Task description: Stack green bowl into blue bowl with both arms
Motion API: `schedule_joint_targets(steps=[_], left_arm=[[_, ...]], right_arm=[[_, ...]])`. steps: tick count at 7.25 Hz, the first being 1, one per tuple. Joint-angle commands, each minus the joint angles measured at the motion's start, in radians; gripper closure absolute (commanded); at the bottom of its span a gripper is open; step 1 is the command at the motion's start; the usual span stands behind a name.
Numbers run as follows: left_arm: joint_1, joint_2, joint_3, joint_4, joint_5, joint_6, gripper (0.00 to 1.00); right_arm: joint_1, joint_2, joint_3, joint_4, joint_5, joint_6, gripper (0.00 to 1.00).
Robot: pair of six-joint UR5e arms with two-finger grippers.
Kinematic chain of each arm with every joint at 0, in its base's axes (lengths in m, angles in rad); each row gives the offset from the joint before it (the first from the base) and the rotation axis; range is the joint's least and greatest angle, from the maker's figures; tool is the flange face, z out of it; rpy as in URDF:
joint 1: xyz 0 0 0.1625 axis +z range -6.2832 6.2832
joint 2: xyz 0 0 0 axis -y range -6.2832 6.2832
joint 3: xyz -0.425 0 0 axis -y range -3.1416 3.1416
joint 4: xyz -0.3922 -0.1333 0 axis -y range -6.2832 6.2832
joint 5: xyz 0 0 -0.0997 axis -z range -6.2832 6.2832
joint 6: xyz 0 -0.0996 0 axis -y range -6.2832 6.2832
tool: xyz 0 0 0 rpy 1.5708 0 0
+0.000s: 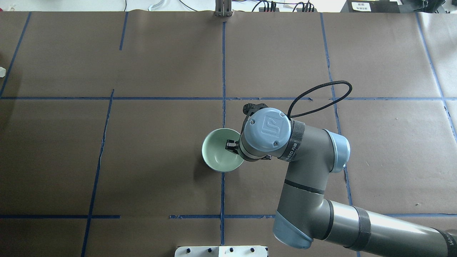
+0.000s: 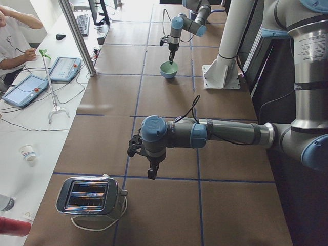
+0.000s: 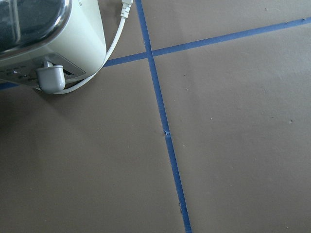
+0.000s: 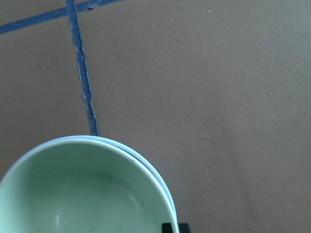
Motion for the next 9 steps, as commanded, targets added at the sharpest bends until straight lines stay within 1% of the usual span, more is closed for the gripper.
schedule_joint_targets(steps=[1, 2, 3, 4, 5, 6, 7, 8, 9], left_arm=[[0.000, 0.000, 0.000, 0.000, 0.000, 0.000, 0.00], [0.000, 0.000, 0.000, 0.000, 0.000, 0.000, 0.00], [0.002, -0.001, 0.006, 0.002, 0.000, 0.000, 0.00], [0.002, 0.000, 0.014, 0.000, -0.002, 0.006, 0.00], [0.002, 0.002, 0.018, 0.000, -0.002, 0.008, 0.00], [0.003, 0.002, 0.021, 0.002, 0.004, 0.006, 0.00], [0.005, 0.002, 0.029, 0.003, 0.006, 0.006, 0.00], [0.008, -0.003, 0.031, 0.003, 0.006, 0.003, 0.00], [0.008, -0.003, 0.031, 0.003, 0.015, 0.005, 0.00]], right_arm=[[0.000, -0.001, -0.017, 0.055, -0.001, 0.013, 0.13], [0.006, 0.001, -0.020, 0.061, -0.003, 0.015, 0.00], [0.055, 0.001, -0.008, 0.054, 0.021, 0.000, 0.00], [0.152, 0.002, -0.005, 0.046, 0.146, -0.076, 0.00], [0.295, -0.013, -0.004, -0.004, 0.349, -0.273, 0.00], [0.413, -0.017, -0.004, -0.091, 0.421, -0.438, 0.00], [0.498, -0.046, -0.007, -0.156, 0.440, -0.634, 0.00], [0.603, -0.103, -0.004, -0.207, 0.463, -0.850, 0.00], [0.718, -0.222, 0.005, -0.212, 0.527, -1.084, 0.00]])
